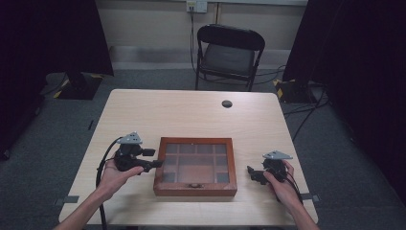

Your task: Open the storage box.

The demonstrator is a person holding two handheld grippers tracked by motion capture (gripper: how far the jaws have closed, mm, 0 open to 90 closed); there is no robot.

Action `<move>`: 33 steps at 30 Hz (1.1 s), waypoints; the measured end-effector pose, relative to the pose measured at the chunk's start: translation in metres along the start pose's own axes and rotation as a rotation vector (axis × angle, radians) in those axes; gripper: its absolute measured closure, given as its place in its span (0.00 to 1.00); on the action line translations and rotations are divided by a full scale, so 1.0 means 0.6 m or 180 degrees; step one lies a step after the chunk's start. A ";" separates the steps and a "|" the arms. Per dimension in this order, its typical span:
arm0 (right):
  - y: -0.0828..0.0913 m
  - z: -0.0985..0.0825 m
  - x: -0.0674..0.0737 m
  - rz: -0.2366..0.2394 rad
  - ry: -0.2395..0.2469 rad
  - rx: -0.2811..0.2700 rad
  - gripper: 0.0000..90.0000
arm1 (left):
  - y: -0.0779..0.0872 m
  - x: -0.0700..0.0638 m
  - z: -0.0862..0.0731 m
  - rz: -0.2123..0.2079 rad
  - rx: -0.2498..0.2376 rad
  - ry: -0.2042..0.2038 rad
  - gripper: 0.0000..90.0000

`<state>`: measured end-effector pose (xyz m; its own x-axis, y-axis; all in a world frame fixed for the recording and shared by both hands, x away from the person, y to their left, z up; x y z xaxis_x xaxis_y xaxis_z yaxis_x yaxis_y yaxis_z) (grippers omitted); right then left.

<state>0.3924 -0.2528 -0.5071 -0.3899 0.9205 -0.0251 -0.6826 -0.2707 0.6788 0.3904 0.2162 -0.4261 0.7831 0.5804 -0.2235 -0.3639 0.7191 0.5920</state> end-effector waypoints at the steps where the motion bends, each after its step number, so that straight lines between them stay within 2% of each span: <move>1: 0.000 0.000 0.000 -0.0001 0.0005 0.0002 0.14 | -0.001 -0.002 0.001 -0.0012 -0.0001 -0.0024 0.41; 4: 0.000 0.000 0.000 0.0000 0.0000 0.0000 0.14 | -0.002 -0.008 0.004 -0.0002 0.0013 -0.0067 0.41; 9: 0.000 0.000 0.000 0.0003 0.0003 -0.0001 0.14 | -0.006 -0.023 0.015 -0.0053 -0.0054 -0.0116 0.43; 11: 0.000 0.000 0.000 0.0004 0.0004 -0.0001 0.14 | -0.009 -0.027 0.020 -0.0009 -0.0050 -0.0158 0.44; 13: 0.000 0.000 0.000 0.0004 0.0003 0.0000 0.14 | -0.015 -0.032 0.026 -0.0057 -0.0070 -0.0156 0.43; 15: 0.000 0.000 0.000 0.0005 0.0006 -0.0002 0.14 | -0.018 -0.034 0.029 -0.0043 -0.0054 -0.0158 0.43; 18: 0.000 0.000 0.000 0.0005 0.0005 -0.0001 0.14 | -0.032 -0.047 0.044 -0.0050 -0.0049 -0.0229 0.43; 19: 0.000 0.000 0.000 0.0005 0.0005 -0.0002 0.14 | -0.035 -0.050 0.049 -0.0085 -0.0057 -0.0225 0.43; 20: 0.000 0.000 0.000 0.0006 0.0007 -0.0002 0.14 | -0.038 -0.055 0.054 -0.0185 -0.0068 -0.0210 0.46; 22: 0.000 0.000 0.000 0.0006 0.0007 -0.0002 0.14 | -0.044 -0.061 0.058 -0.0207 -0.0076 -0.0240 0.47; 24: 0.000 0.000 0.000 0.0006 0.0008 -0.0002 0.14 | -0.053 -0.073 0.068 -0.0210 -0.0006 -0.0334 0.46; 26: 0.000 0.000 0.000 0.0006 0.0007 -0.0001 0.14 | -0.065 -0.088 0.079 -0.0318 0.0020 -0.0411 0.46; 31: 0.000 0.000 0.000 0.0006 0.0007 -0.0001 0.14 | -0.080 -0.103 0.088 -0.0349 0.0097 -0.0455 0.46; 33: 0.000 0.000 0.000 0.0006 0.0007 -0.0001 0.14 | -0.090 -0.111 0.089 -0.0426 0.0178 -0.0487 0.46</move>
<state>0.3926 -0.2530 -0.5071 -0.3927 0.9193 -0.0255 -0.6821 -0.2726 0.6785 0.3849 0.1183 -0.4016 0.8916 0.4131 -0.1855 -0.2262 0.7611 0.6078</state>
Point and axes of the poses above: each handheld gripper's, and its own axes: y roughly backward along the jaws, z roughly out of its top, x roughly to its left, the point moved 1 cm from there along -y, roughly forward along the jaws, and after that the axes turned 1 degree about -z, right-handed, at the moved point
